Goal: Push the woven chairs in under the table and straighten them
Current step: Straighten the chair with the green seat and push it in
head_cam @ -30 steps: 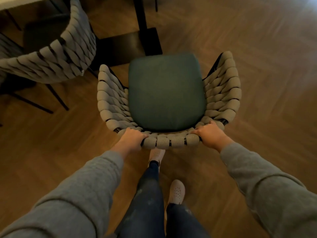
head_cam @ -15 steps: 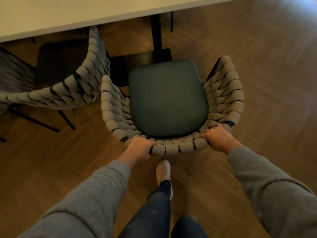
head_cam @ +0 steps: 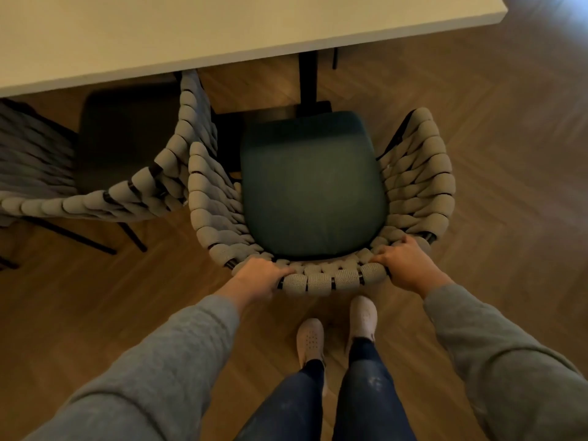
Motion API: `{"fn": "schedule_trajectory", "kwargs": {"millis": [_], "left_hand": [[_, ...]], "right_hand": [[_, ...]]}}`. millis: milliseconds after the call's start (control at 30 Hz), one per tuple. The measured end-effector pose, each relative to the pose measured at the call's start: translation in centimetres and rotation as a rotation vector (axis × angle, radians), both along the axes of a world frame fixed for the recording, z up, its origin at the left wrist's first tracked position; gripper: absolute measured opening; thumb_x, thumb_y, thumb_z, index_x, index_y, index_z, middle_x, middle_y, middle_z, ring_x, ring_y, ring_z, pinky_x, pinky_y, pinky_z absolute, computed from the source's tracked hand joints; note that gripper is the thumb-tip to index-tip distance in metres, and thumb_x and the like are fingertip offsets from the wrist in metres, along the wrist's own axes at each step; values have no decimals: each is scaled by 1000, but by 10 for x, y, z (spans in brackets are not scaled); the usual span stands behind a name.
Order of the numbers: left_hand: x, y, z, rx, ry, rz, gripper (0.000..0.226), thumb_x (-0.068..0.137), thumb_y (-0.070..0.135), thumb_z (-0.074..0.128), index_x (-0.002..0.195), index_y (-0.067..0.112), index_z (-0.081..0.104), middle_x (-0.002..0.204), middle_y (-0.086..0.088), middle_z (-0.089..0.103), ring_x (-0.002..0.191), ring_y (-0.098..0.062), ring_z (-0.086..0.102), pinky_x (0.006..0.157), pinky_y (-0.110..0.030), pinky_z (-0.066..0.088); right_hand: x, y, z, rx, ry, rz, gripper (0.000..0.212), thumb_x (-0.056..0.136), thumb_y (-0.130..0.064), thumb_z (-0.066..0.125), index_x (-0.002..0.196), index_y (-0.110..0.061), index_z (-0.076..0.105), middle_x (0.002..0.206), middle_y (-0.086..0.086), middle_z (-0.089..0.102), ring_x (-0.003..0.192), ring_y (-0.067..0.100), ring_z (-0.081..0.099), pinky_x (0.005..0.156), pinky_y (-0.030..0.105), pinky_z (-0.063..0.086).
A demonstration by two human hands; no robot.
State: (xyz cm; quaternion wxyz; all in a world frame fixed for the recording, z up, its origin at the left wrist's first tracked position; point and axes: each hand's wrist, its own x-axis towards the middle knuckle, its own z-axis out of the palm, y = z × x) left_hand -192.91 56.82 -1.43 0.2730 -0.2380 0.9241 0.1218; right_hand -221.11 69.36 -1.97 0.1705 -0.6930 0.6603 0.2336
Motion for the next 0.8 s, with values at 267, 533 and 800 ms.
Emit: {"fn": "schedule_trajectory", "kwargs": {"millis": [267,533,800], "left_hand": [[-22,-16,11,-46,43,-81,55,94,22,54,145,32,36,112,-1,66,102,-22,62,85,-35,50],[-26,-64,8,-81,29,-71,55,93,18,56,142,36,39,110,0,66,102,-19,62,83,-31,50],[-30,-94,-3,-100,78,-35,50,93,24,57,140,34,43,115,2,65,105,-19,62,89,-33,49]], "right_hand": [[-21,-3,0,-13,-21,-63,37,91,-30,55,126,-42,52,122,-14,59,116,16,52,102,40,29],[-16,-36,8,-49,-55,-95,32,96,-29,50,126,-39,53,123,-10,60,117,17,52,102,41,29],[-26,-71,9,-15,-102,-62,32,99,-29,46,129,-37,51,122,-9,60,117,16,52,102,40,32]]}}
